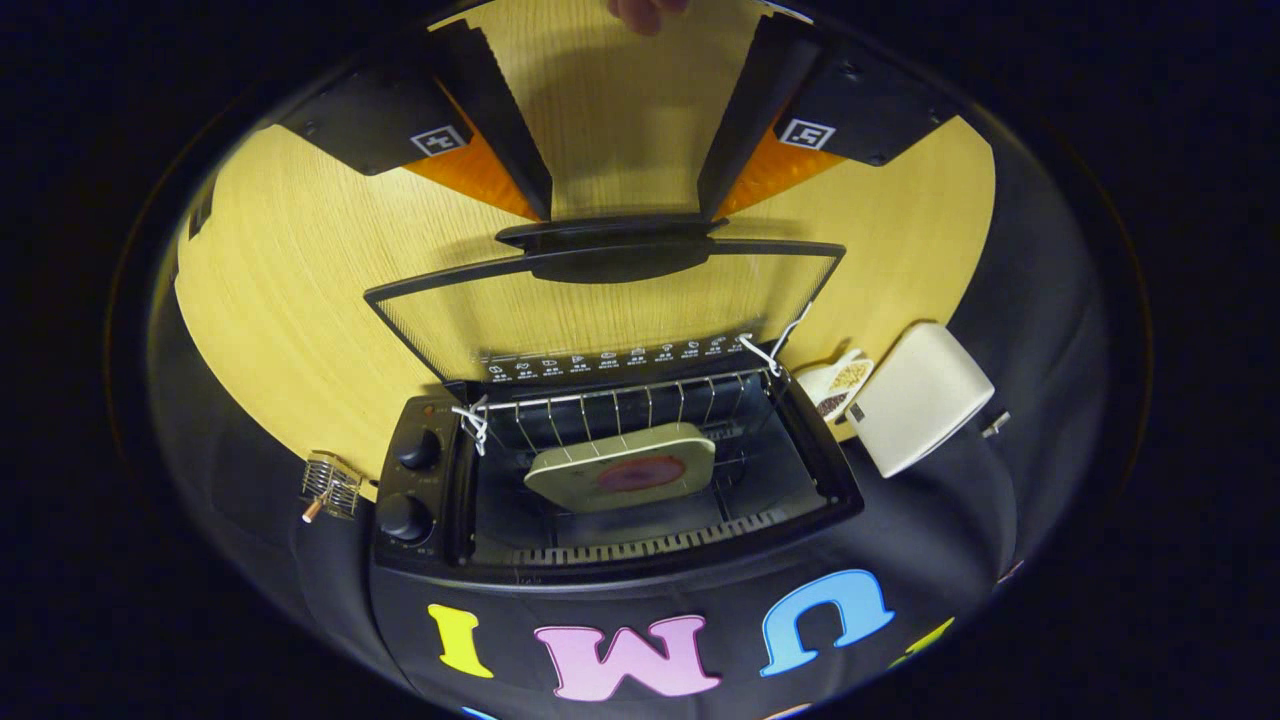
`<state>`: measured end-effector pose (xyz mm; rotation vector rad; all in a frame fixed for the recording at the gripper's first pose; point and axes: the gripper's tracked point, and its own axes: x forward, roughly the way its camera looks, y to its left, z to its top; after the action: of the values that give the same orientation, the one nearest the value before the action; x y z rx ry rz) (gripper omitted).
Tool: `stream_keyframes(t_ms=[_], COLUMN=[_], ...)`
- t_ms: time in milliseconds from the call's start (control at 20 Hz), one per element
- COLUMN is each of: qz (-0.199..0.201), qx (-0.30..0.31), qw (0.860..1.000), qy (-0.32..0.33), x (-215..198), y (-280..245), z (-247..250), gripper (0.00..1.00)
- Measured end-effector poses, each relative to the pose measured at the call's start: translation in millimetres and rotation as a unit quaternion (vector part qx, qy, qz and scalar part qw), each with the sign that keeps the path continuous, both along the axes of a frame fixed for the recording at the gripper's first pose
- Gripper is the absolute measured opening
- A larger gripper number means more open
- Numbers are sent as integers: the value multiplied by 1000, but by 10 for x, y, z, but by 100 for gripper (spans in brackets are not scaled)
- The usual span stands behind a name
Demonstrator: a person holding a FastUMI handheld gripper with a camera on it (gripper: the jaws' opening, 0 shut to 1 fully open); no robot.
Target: Open the toaster oven, put the food inside, and close the toaster oven door.
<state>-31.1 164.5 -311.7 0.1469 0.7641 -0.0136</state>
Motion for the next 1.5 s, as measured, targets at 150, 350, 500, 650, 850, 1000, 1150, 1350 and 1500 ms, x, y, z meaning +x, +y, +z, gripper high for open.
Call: stream_keyframes(t_ms=[150, 350, 500, 650, 850, 1000, 1150, 1350, 1500], qz=[7, 14, 10, 5, -10, -13, -8, -2, 11], qx=[-1, 6, 18, 15, 13, 9, 3, -16, -37], qw=[1000, 998, 997, 995, 991, 987, 984, 977, 969], qy=[-21, -54, -76, -96, -135, -162, -181, -214, -242], x=[65, 219, 355, 528, 797, 939, 1015, 998, 917], y=[15, 24, 10, -53, -234, -371, -463, -563, -675], z=[245, 573, 788, 967, 1297, 1549, 1755, 2091, 2424], gripper=[97, 97, 96, 93, 98, 98, 98, 98, 98])
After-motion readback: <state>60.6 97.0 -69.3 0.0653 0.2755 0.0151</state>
